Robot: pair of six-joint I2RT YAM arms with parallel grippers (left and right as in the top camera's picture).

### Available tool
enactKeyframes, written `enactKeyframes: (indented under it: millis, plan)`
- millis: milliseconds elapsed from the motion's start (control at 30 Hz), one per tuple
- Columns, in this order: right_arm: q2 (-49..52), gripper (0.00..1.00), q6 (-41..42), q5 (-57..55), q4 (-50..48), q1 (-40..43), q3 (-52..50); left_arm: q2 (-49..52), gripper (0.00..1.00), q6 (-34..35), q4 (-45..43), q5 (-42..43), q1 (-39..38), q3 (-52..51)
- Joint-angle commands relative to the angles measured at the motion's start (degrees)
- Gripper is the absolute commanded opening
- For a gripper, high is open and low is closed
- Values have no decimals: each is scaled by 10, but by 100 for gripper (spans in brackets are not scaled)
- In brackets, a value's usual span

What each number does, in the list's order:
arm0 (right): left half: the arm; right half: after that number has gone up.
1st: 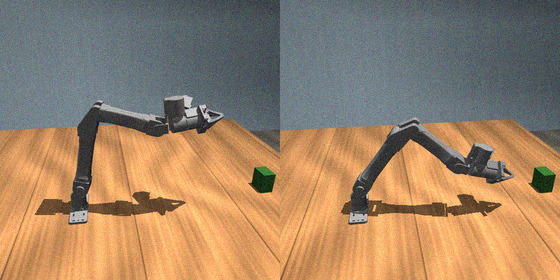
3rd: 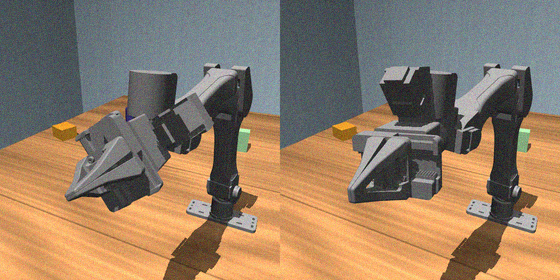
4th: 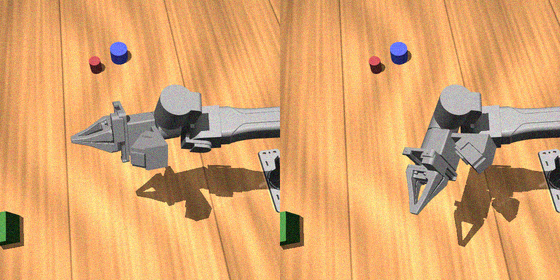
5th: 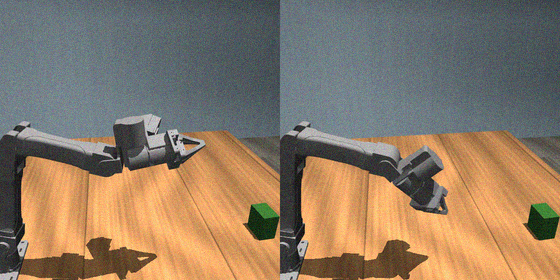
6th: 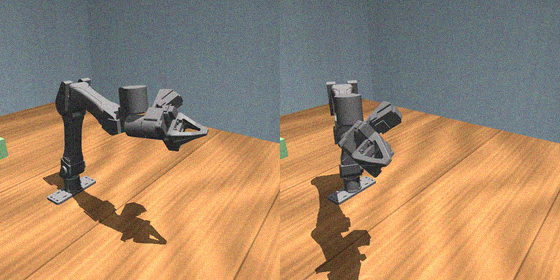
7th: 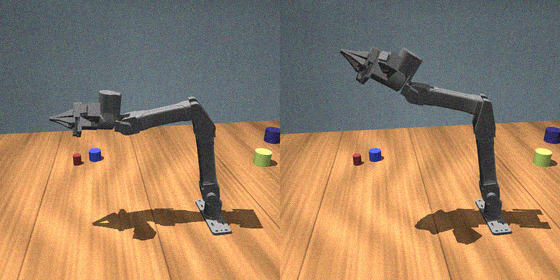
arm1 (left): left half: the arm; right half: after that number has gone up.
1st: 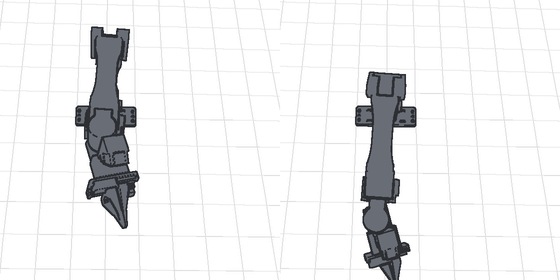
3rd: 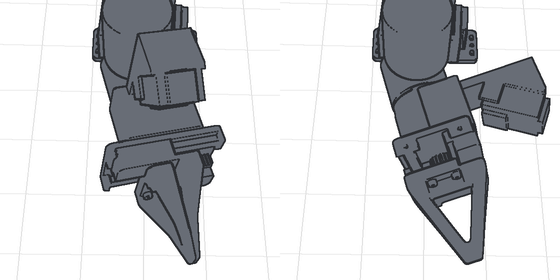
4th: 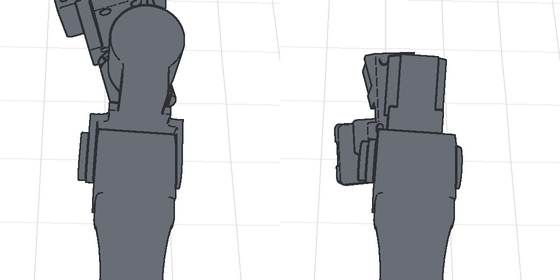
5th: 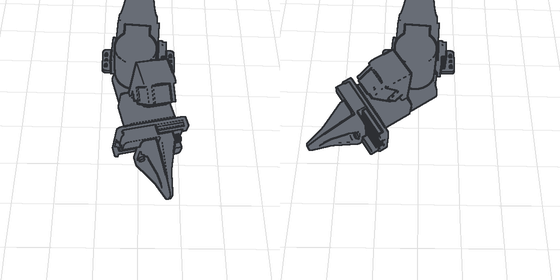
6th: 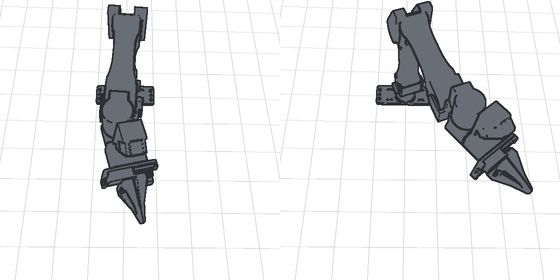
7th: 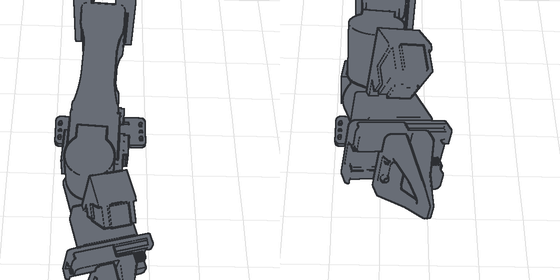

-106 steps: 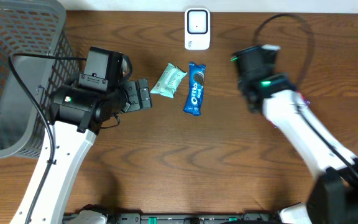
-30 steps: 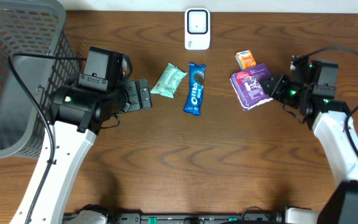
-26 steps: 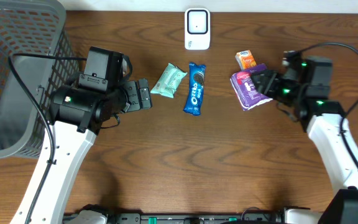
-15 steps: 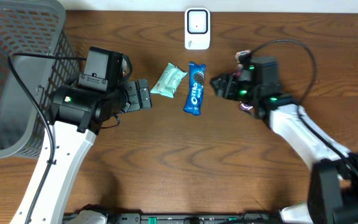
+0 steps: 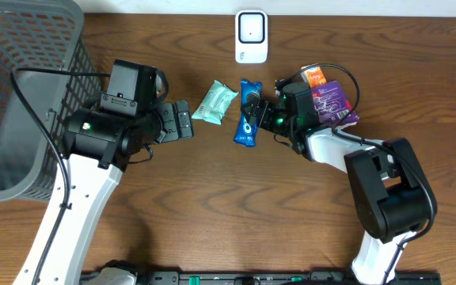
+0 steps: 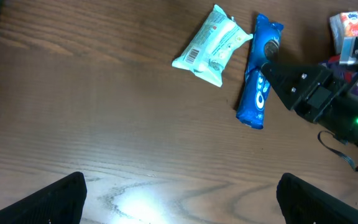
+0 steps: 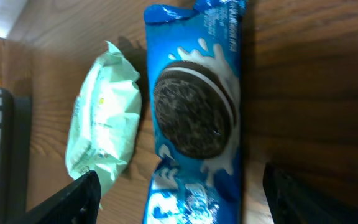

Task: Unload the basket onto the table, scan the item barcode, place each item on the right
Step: 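Grasp the blue Oreo pack with the right gripper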

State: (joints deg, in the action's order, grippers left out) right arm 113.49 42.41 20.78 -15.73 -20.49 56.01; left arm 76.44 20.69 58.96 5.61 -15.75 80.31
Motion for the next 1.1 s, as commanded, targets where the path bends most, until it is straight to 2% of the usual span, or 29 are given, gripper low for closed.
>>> enactKeyframes:
  millis: [0,167,200,233,367,433,500,533,700,900,1067]
  plan:
    - [43,76,24,-9,7,-2,-4,4,98,-10,2,-8,3,2]
    - [65,42,23,-8,5,-2,-4,4,98,-10,2,-8,3,2]
    - [66,38,23,-8,4,-2,-4,4,98,-10,2,-7,3,2]
    - [67,37,23,-8,3,-3,-4,4,98,-10,2,-8,3,2]
    - [67,50,20,-8,-2,-7,-4,4,98,-10,2,-7,3,2]
    - [67,50,17,-8,-1,-11,-4,4,98,-10,2,-7,3,2]
    - [67,43,17,-10,-1,-17,-4,4,98,-10,2,-8,3,2]
    - [67,39,16,-13,-1,-20,-4,4,98,-10,2,-7,3,2]
    - [67,1,-14,-7,-1,-26,-4,4,98,-10,2,-8,3,2]
    - [43,1,-54,-18,30,-16,1,4,98,-10,2,-8,3,2]
    - [-29,1,-121,-141,158,-9,20,4,98,-10,2,-8,3,2]
